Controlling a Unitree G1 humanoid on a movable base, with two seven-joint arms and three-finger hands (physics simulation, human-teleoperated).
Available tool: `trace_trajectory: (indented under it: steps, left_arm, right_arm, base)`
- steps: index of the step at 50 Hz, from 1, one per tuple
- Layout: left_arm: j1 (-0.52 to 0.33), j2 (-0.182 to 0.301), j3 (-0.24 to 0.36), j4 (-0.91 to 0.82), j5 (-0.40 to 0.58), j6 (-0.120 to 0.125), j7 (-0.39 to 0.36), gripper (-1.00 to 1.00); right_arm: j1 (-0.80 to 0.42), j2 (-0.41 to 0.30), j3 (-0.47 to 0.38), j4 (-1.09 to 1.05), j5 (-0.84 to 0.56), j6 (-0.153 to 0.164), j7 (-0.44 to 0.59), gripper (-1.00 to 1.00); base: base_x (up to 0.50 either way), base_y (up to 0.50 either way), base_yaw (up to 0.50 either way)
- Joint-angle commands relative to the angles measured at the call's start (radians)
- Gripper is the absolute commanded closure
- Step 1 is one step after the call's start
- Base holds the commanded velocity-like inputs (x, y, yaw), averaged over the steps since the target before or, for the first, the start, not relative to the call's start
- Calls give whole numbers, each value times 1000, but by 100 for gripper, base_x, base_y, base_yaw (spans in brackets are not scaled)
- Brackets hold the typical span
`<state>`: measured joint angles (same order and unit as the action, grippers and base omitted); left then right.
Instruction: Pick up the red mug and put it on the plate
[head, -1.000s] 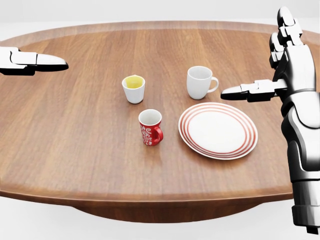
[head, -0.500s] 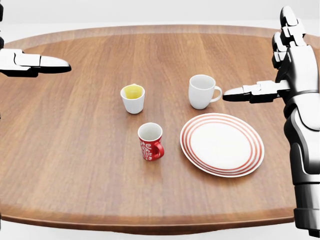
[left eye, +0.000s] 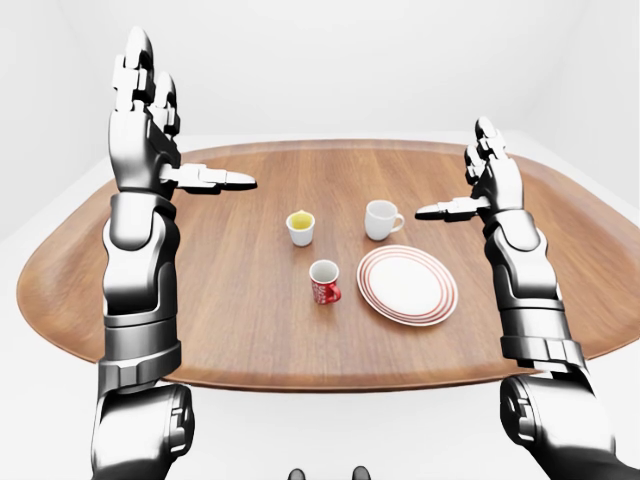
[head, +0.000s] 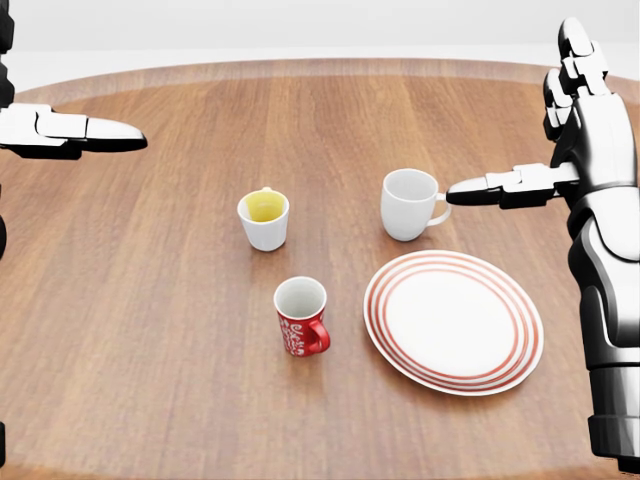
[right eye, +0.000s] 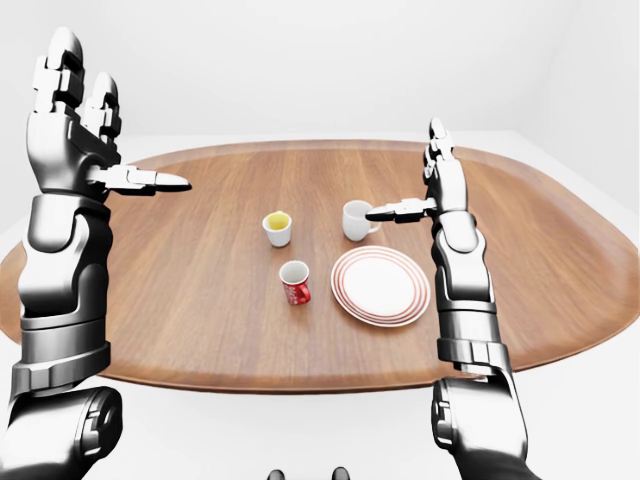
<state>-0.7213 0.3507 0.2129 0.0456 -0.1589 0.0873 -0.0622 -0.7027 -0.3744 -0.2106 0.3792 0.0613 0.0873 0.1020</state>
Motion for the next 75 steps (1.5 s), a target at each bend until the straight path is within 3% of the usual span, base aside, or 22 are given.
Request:
trace_trajectory:
  steps: [1, 75]
  left_arm:
    - [3, -1, 0, 3, 2, 0, -2, -100]
    - [10, 7, 8, 5, -12, 0, 1, -100]
  right_arm:
    - [3, 2, 2, 7, -4, 0, 2, -100]
    - [16, 5, 11, -5, -38, 0, 31, -100]
  base:
    - [20, 0, 0]
    - [17, 0, 0]
